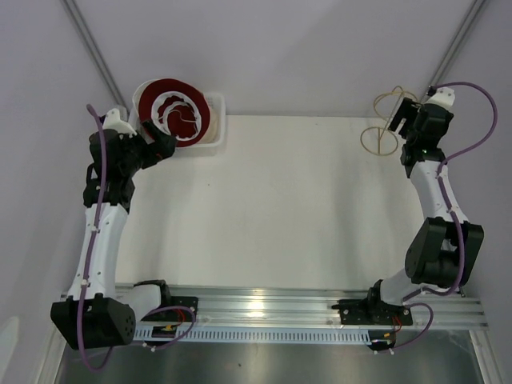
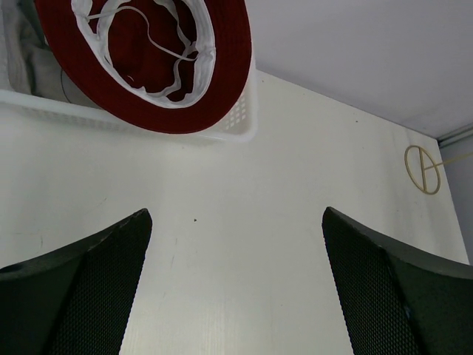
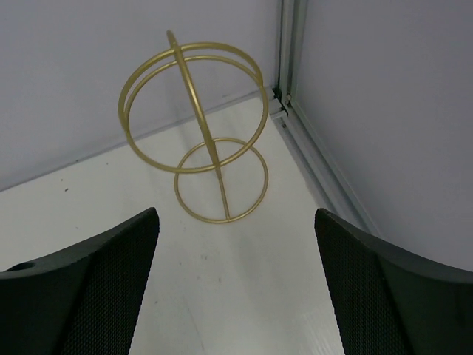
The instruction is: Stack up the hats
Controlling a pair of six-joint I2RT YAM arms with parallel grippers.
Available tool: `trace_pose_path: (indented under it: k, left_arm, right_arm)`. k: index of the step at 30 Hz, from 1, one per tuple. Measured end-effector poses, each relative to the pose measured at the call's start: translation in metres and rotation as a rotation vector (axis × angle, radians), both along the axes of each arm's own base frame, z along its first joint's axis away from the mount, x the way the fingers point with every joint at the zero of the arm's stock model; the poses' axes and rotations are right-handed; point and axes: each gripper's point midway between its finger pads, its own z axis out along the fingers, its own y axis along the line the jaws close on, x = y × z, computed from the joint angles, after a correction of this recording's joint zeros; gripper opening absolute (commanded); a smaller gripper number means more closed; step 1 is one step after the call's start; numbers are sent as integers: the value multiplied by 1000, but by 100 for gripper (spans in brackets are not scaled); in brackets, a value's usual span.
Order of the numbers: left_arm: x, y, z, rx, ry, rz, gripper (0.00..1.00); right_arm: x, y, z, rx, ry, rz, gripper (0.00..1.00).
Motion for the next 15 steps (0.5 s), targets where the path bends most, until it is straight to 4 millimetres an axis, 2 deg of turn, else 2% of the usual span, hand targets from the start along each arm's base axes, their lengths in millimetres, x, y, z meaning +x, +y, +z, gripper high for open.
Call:
trace_pose_path:
  k: [3,8,12,15]
  left_arm:
    - [-8,-1,7,36,-23,-19,100]
    - [-17,-2,16,77,-59,-44,100]
    - [-19,-3,17,93,-66,-55,99]
    - [-19,-3,15,102,-63,-62,100]
  right_arm:
    - [14,-16,1,11,-6,19,86]
    - [43,-10,2,-1,-12,94,81]
    - [63,-8,-11,-6,14,126,75]
    - [77,-12,-21,-17,37,128,74]
